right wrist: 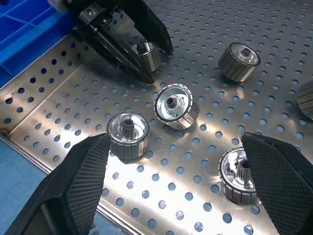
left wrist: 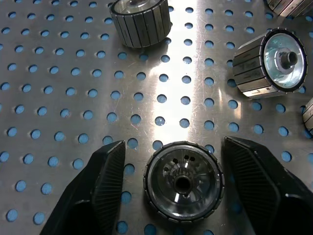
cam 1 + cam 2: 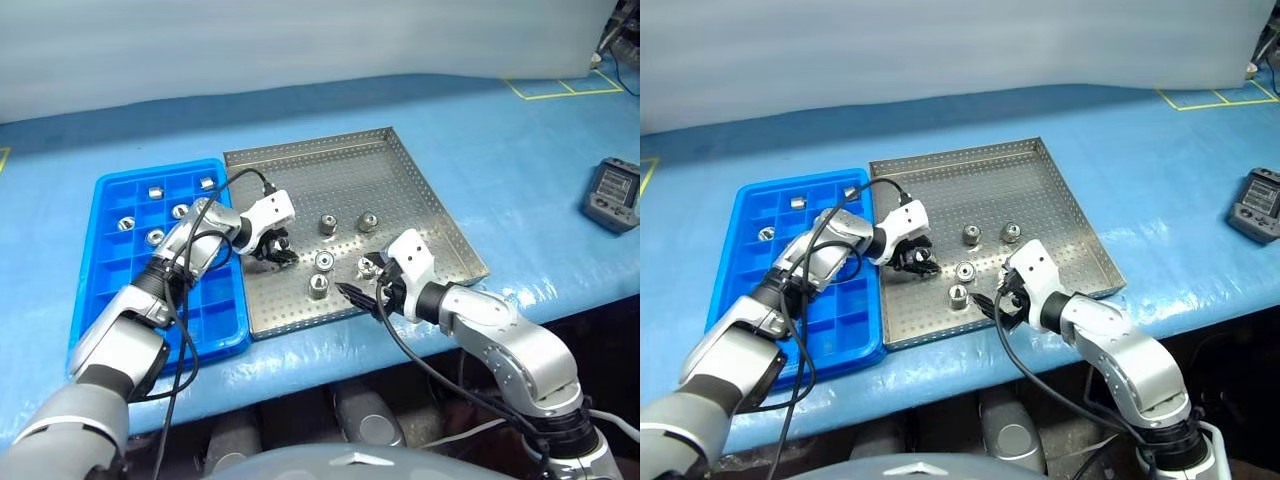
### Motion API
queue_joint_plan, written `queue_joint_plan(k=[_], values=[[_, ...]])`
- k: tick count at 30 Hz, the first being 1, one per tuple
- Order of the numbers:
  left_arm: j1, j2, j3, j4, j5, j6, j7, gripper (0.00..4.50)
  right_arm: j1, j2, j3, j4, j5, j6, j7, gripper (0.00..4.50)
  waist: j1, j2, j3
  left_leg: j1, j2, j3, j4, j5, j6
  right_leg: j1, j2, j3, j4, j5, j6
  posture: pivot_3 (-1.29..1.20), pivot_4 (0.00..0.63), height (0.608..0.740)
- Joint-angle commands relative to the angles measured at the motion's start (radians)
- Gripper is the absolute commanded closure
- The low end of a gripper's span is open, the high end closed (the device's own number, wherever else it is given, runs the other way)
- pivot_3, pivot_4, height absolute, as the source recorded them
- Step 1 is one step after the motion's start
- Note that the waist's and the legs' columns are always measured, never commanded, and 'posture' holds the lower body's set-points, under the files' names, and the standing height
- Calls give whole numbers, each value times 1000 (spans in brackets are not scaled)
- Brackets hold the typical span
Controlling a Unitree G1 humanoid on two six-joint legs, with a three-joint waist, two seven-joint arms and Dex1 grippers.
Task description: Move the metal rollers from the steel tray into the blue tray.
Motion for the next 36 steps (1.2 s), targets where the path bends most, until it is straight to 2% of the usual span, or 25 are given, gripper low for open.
queue_joint_plan(k=[1, 2, 6, 9, 12, 16, 23, 29, 36], values=[[-4, 11, 0, -42, 18, 1, -43, 2559, -10, 6, -16, -30, 2, -31, -5, 0, -4, 0, 0, 0, 0, 0, 0, 0, 0, 0, 0, 0, 0, 0, 0, -234, 150, 740], [-2, 16, 6, -55, 19, 5, -48, 2795, -12, 7, -14, -28, 2, -33, -5, 0, -5, 0, 0, 0, 0, 0, -1, 0, 0, 0, 0, 0, 0, 0, 0, -226, 150, 740], [16, 42, 57, -137, 4, 24, -45, 2792, -25, 10, -4, -12, 0, -40, -1, 0, -4, 0, 0, 0, 0, 0, -1, 0, 0, -1, 0, 0, 0, 0, 0, -201, 150, 740], [43, 29, 187, -250, -59, 81, 35, 2792, -41, 13, 8, -2, 0, -42, 6, 0, 3, 0, 0, 0, 0, 0, -1, 0, 0, -1, 0, 0, 0, 0, 0, -179, 150, 740], [108, 0, 344, -400, -110, 155, 170, 2792, -57, 16, 22, 8, 0, -45, 14, 0, 11, 1, 1, 0, 0, -1, -1, 0, 0, -1, 0, 0, 1, 0, 0, -165, 150, 740], [249, -49, 504, -623, -111, 232, 380, 2792, -73, 25, 45, 22, -1, -50, 21, 0, 23, 1, 0, 0, 0, -1, -1, 0, 0, 0, 0, 0, 1, 0, 1, -128, 150, 740], [509, -181, 712, -879, -51, 191, 726, 2792, -106, 28, 101, 50, -19, -110, 64, 0, 73, 1, 0, 0, 0, -2, 1, 0, 0, 1, 0, -1, 1, 0, 1, -72, 150, 740], [642, -267, 809, -945, -22, 141, 898, 2792, -128, 33, 149, 86, -46, -185, 105, 0, 118, 0, 0, 0, -1, -1, 5, 0, 0, 2, -1, -1, 0, 2, 3, -37, 150, 740], [714, -301, 844, -882, -25, 116, 978, 2792, -156, 76, 196, 125, -66, -232, 128, 0, 138, 0, 0, 0, -1, -1, 6, 0, 0, 3, -1, -1, 1, 2, 3, -42, 150, 740]])
